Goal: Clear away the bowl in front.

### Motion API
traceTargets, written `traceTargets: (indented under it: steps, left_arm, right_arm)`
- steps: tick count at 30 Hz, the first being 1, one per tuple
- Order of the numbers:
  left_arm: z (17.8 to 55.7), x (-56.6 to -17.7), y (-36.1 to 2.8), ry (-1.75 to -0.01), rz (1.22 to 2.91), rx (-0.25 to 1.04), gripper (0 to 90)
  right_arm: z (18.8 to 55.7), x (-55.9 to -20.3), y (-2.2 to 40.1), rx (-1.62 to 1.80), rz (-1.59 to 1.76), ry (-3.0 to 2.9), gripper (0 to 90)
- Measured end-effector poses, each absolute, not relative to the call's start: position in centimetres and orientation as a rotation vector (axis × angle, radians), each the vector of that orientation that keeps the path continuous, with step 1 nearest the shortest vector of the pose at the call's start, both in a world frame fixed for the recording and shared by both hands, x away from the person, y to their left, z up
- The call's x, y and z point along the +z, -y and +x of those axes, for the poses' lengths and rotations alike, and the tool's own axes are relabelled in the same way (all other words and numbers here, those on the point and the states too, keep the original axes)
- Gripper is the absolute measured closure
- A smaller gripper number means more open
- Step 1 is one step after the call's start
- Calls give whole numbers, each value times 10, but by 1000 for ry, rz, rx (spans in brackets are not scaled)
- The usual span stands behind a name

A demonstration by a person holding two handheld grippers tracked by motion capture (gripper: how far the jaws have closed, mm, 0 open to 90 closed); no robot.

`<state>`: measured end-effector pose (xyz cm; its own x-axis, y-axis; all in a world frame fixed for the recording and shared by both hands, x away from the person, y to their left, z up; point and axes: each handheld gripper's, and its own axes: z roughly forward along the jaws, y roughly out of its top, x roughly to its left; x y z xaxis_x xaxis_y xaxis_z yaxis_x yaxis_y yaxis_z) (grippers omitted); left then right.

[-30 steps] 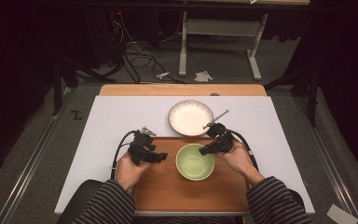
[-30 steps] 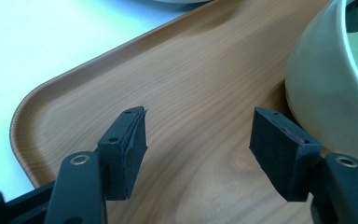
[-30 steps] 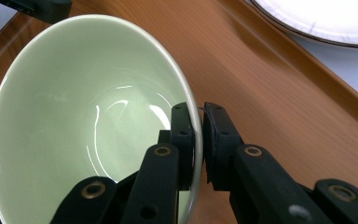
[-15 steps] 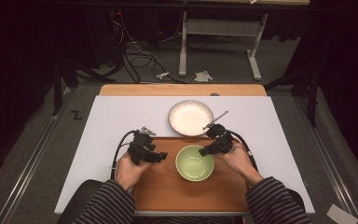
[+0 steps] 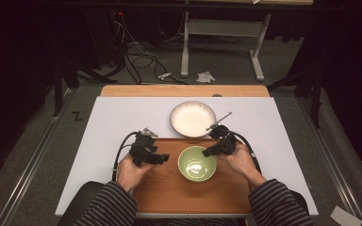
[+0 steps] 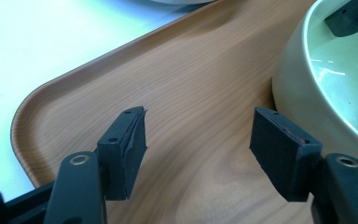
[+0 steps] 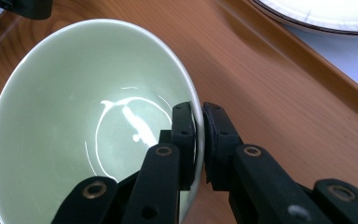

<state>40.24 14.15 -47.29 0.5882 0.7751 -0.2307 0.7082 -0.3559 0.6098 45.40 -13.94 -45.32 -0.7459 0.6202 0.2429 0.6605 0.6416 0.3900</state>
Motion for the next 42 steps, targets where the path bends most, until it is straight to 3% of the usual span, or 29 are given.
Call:
traceTargets:
  steps: [13, 22, 25, 31, 42]
  left_arm:
    - [403, -473, -142, -1176, 2130, 132, 354]
    - [403, -473, -142, -1177, 2128, 126, 353]
    - [403, -473, -142, -1178, 2132, 122, 353]
    - [404, -473, -143, -1191, 2126, 117, 351]
    - [404, -473, -142, -1220, 2127, 114, 327]
  right_arm:
    - [453, -455, 139, -712, -1072, 2786, 852]
    - [452, -455, 137, -723, -1065, 2789, 756]
    - [452, -453, 138, -748, -1075, 2781, 653]
    - [451, -448, 144, -794, -1106, 2781, 568]
    - [445, -437, 150, -864, -1122, 2801, 515]
